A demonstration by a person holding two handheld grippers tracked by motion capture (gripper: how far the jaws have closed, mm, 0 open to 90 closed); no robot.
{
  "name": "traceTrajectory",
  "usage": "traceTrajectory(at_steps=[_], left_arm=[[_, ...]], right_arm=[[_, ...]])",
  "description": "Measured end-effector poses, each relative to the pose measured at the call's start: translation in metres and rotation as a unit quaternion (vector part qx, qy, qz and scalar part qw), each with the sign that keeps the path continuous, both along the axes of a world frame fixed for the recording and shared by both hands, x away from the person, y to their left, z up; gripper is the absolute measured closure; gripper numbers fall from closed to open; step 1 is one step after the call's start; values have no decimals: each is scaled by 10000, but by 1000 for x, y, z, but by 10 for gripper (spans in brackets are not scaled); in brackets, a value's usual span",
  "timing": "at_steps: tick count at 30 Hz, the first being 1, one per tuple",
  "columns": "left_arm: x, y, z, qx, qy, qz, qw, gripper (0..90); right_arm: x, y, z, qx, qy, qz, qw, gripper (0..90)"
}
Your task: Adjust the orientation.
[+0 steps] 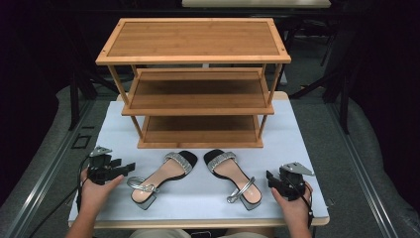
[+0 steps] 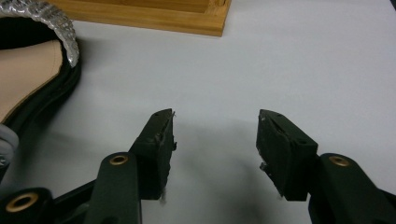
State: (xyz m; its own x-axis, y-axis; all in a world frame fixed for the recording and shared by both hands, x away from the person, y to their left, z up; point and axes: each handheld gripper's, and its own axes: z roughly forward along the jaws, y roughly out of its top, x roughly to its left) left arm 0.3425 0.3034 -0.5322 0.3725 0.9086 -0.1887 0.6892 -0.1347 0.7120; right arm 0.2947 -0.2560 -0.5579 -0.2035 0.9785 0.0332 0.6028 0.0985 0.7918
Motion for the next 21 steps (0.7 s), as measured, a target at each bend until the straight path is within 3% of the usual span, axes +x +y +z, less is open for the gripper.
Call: traceTrajectory(at_steps=[4,7,12,14,16,17,18,19,21], left_arm=[[-6,-4,3,1,66,-74,10000,332],[-11,-6,7,138,134,-201,9996,324],[-21,-13,19,370,208,-386,9984,307],[-23,-16,26,336,290,-526,9976,268],[-24,-19,36,466,379,-710,9957,266],[-24,-19,36,466,379,-710,9957,265],[-24,-23,47,662,399,-833,9935,265],[-22,-24,54,710,420,-917,9924,265],[-19,-26,65,667,561,-996,9912,267]], right_arm=[[2,-2,-2,24,29,44,10000,446],[2,-4,0,80,19,-11,10000,440],[-4,-4,5,232,-144,13,9996,431],[-6,-3,6,252,-158,-40,9995,426],[-6,-3,4,320,-258,-72,9991,424],[-7,-4,5,288,-136,-55,9995,421],[-7,-4,4,300,-146,-53,9994,420],[-6,-4,4,316,-168,-63,9993,421],[-6,-6,3,325,-150,-93,9993,421]])
